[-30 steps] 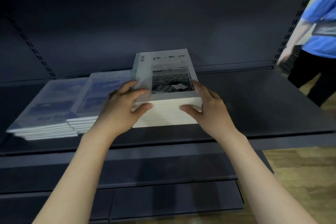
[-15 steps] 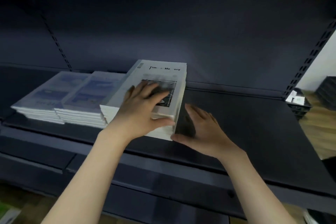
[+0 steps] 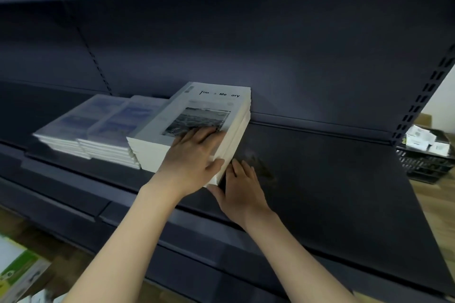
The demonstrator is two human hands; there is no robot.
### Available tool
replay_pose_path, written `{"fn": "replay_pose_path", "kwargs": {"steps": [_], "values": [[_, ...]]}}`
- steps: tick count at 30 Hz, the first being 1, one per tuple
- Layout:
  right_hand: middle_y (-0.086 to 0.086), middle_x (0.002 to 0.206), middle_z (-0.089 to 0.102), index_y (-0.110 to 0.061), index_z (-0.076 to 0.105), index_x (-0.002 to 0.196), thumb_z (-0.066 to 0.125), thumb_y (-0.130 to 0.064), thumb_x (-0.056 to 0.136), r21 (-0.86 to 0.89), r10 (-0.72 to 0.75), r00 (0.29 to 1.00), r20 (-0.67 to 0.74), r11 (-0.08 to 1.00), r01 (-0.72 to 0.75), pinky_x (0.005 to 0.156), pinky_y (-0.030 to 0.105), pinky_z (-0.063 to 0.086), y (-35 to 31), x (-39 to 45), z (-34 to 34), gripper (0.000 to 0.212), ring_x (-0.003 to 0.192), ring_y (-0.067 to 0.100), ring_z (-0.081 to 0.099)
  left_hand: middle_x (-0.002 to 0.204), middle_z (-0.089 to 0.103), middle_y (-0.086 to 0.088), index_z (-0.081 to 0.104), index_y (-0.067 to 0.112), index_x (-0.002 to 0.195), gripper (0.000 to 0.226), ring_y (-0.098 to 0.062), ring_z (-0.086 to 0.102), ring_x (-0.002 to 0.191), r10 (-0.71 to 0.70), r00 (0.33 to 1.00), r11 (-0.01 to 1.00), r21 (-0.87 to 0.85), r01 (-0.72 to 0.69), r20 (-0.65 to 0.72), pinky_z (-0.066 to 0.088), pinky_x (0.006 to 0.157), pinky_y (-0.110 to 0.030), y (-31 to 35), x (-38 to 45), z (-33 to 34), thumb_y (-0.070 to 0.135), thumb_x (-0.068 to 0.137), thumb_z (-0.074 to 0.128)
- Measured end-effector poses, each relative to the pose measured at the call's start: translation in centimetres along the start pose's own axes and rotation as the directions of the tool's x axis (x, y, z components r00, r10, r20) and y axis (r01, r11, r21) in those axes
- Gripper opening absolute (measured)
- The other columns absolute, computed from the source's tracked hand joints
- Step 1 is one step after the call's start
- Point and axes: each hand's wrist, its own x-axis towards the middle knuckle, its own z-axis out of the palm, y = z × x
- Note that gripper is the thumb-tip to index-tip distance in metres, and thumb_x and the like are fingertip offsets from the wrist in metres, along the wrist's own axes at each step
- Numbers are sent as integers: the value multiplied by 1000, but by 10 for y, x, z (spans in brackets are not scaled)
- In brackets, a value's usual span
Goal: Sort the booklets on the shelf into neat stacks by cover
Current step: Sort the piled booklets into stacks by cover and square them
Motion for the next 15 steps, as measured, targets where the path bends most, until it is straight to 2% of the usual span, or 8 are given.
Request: {"fn": "replay_pose_path", "kwargs": {"steps": [5, 7, 9, 11, 13, 15], "values": [[6, 155, 14, -7, 14, 149, 34, -55, 94, 18, -15, 1000, 18, 1000, 15, 115, 35, -3, 0, 3, 1, 76, 143, 23, 4, 135, 48, -4, 47, 18, 134, 65, -28, 43, 126, 10, 996, 1000, -23, -12, -86, 30, 103, -42, -1, 1, 9, 46, 77, 30], [6, 152, 23, -9, 22, 147, 41, -58, 90, 29, -11, 999, 37, 1000, 10, 116, 38, 1, 3, 6, -4, 78, 142, 25, 10, 135, 47, -3, 48, 18, 133, 67, -28, 42, 126, -3, 995, 998, -55, -2, -97, 29, 104, -41, -2, 2, 13, 45, 75, 29], [3, 143, 38, -11, 36, 140, 55, -60, 81, 35, -8, 997, 83, 999, 5, 116, 40, 11, 9, 11, -18, 79, 137, 26, 22, 138, 44, -1, 46, 20, 134, 70, -25, 38, 129, -21, 995, 997, -77, 14, -93, 26, 105, -39, -1, 4, 14, 47, 73, 27], [2, 127, 50, -10, 49, 126, 66, -50, 77, 113, -16, 987, 159, 994, -2, 108, 37, 30, 14, 18, -34, 65, 125, 24, 38, 137, 44, 0, 45, 22, 135, 70, -24, 38, 128, -30, 994, 996, -91, 21, -102, 25, 105, -37, 0, 4, 14, 50, 73, 27], [-4, 107, 58, -15, 58, 107, 65, -30, 80, 236, -27, 983, 182, 972, -17, 91, 26, 44, 16, 24, -42, 32, 107, 18, 52, 136, 46, 1, 46, 22, 134, 70, -23, 41, 126, -48, 990, 991, -131, 31, -131, 29, 104, -39, 2, 4, 11, 59, 76, 30], [-1, 111, 56, -16, 54, 111, 60, -23, 80, 277, -11, 983, 185, 960, -42, 90, 33, 48, 15, 28, -45, 33, 105, 18, 53, 136, 47, 2, 46, 22, 134, 76, -21, 42, 125, -118, 981, 976, -198, 86, -155, 31, 106, -40, 2, 5, 4, 69, 76, 29]]}}
